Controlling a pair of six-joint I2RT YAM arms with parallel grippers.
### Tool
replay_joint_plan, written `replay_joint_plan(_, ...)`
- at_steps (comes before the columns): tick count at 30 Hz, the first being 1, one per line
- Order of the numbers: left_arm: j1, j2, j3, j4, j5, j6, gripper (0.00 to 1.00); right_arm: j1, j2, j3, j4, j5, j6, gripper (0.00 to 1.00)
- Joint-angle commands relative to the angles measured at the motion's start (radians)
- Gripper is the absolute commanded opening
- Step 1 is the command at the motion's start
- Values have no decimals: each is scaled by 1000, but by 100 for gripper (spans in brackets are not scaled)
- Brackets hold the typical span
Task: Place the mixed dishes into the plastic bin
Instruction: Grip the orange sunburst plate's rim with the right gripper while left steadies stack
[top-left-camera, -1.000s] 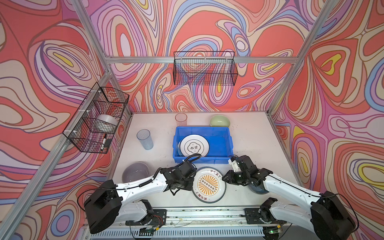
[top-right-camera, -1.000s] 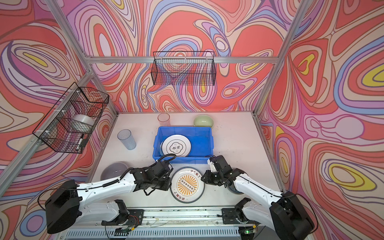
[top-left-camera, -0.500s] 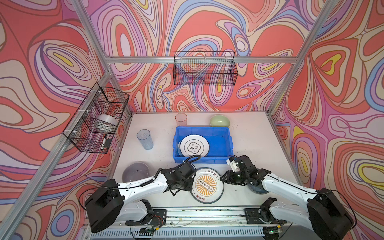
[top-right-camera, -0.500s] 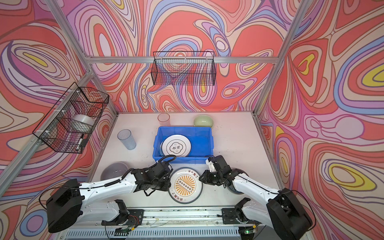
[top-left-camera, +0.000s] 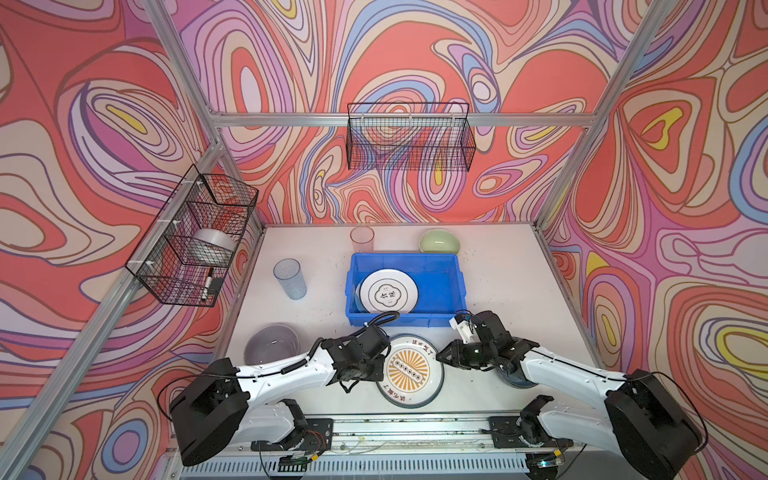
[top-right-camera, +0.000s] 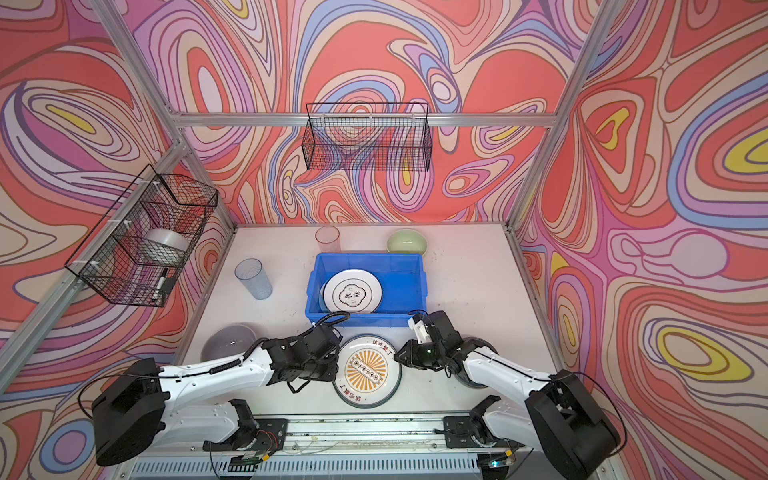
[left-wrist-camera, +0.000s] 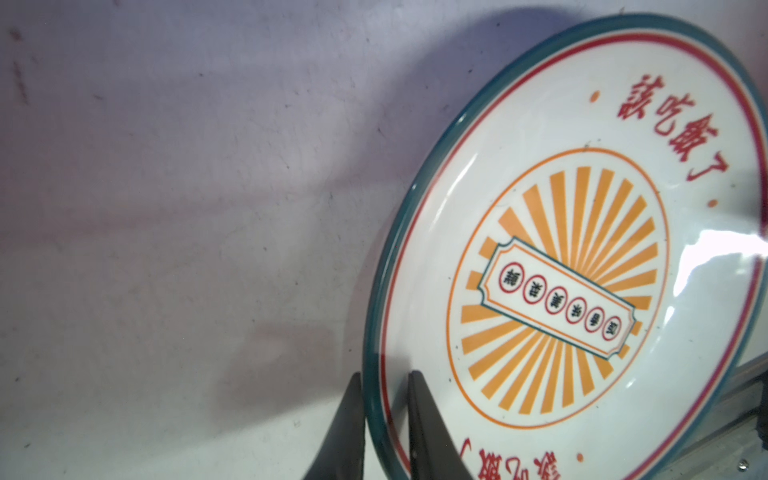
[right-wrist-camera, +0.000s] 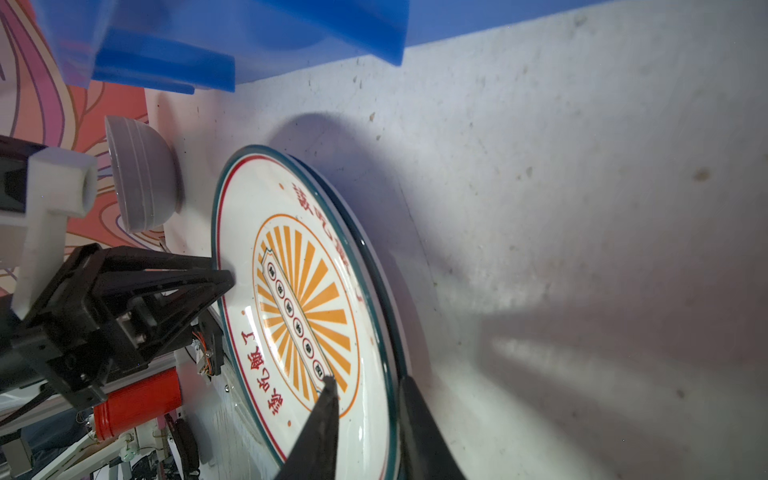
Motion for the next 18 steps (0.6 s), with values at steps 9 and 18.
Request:
replay_joint_plan(9, -8, 80, -26, 75, 16, -1, 18, 27, 63, -18, 43, -78, -7, 30)
replay_joint_plan(18, -8, 90, -12, 81, 21, 0, 18, 42, 65, -8, 44, -71, -6, 30)
